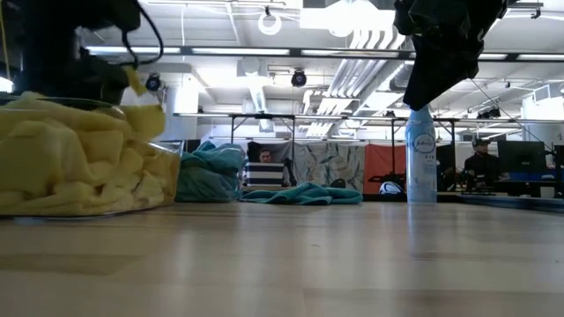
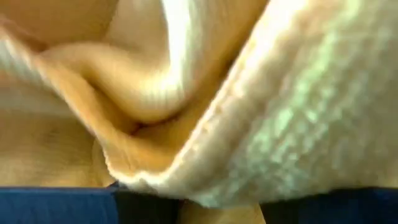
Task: Sort microfiber towel by color & place in baskets
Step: Put the yellow towel into the bottom transparent bin
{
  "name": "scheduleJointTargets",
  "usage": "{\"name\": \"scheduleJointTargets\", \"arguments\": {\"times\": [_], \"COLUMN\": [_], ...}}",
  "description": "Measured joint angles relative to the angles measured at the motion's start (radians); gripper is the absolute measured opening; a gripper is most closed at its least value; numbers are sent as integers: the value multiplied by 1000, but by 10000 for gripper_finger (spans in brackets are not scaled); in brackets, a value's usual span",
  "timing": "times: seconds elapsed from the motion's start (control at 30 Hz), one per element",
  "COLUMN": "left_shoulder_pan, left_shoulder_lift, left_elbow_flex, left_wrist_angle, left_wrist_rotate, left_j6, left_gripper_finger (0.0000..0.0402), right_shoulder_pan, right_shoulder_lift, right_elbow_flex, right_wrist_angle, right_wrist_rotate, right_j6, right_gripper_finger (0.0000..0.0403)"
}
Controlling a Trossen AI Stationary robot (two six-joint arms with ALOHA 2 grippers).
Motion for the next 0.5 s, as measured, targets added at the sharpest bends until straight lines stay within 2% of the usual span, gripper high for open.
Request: {"name": "scheduleJointTargets", "arguments": {"times": [0.33, 0.5], "left_shoulder_pan": [0, 0], "left_shoulder_lift": [0, -1], "left_elbow_flex": [256, 319], "left_wrist_angle": [-242, -267], "left_wrist_rotate": [-96, -185], "left_j6": [35, 55], "left_gripper_finger": [161, 161], "right_shoulder_pan": [0, 0], "right_shoulder_lift": [0, 0], "right_elbow_flex": [0, 0], "right_wrist_angle": [-3, -2], "right_wrist_rotate": [0, 0], "right_j6": [0, 0], "right_gripper_finger": [156, 156]}}
